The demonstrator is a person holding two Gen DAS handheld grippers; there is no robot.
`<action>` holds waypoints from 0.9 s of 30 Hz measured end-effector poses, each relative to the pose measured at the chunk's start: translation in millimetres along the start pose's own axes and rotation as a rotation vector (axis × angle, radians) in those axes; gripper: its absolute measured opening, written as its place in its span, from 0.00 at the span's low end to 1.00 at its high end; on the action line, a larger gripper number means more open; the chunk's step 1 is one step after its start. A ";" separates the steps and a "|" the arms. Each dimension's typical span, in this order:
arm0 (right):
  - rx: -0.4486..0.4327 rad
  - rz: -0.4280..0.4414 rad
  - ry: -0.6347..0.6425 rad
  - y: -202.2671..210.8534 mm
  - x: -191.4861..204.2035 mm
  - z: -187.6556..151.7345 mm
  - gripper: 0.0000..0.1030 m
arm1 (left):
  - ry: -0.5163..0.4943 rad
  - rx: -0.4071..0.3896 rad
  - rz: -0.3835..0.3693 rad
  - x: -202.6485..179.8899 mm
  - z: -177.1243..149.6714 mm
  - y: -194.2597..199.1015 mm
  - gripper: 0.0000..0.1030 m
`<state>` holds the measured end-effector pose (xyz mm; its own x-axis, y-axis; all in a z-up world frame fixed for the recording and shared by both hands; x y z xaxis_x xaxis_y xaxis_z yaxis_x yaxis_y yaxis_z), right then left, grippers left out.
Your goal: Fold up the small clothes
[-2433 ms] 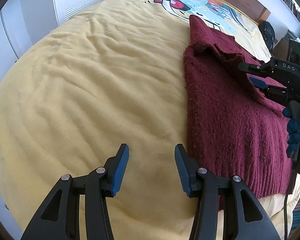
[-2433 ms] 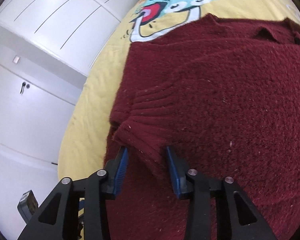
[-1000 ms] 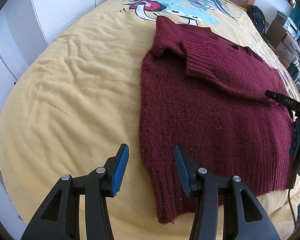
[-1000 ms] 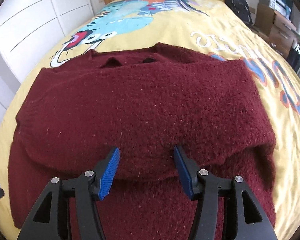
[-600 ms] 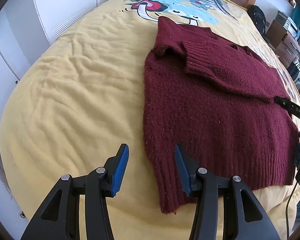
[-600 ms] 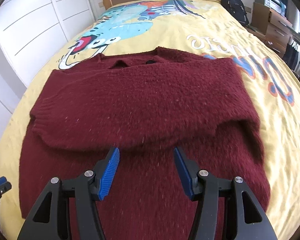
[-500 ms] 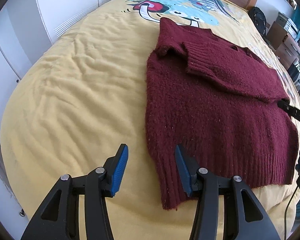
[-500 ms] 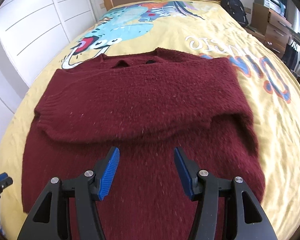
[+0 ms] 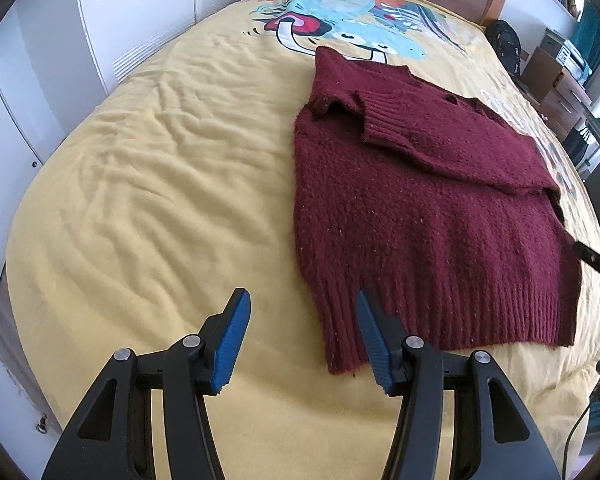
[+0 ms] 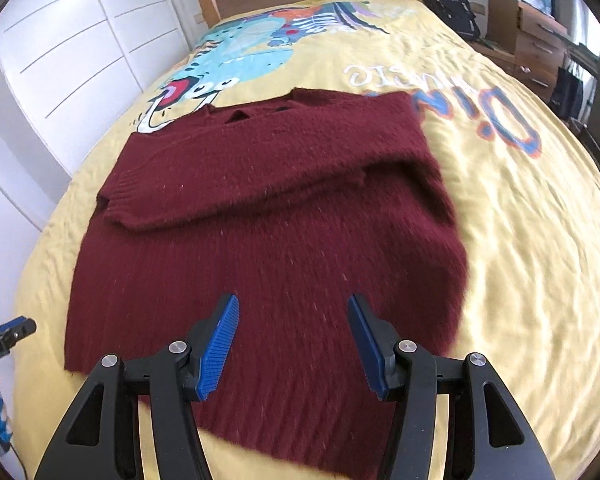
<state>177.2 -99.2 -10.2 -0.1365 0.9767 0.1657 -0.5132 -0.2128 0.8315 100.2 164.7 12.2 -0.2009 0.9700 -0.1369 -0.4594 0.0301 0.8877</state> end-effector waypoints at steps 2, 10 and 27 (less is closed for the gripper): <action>-0.005 -0.003 -0.022 10.1 -7.2 -8.9 0.57 | -0.005 0.000 -0.004 -0.6 -2.6 4.5 0.48; -0.020 -0.049 -0.096 49.2 -42.9 -42.7 0.57 | -0.019 -0.024 -0.018 -1.8 -5.7 22.3 0.48; 0.030 -0.007 -0.171 48.4 -56.5 -79.3 0.57 | -0.008 -0.006 -0.046 -5.0 -9.2 18.6 0.48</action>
<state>92.9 -167.0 -21.4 0.0145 0.9692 0.2459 -0.4877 -0.2078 0.8479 84.7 158.2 25.3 -0.1722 0.9695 -0.1742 -0.4731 0.0737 0.8779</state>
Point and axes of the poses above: each gripper's, at about its wrist camera, not at the fingertips, and y roughly against the way its jaws point, x to its left, z to its top, the point moved 9 cm from there along -y, roughly the way its jaws point, and after that the axes turned 5 degrees about y, right-handed, at the moved point
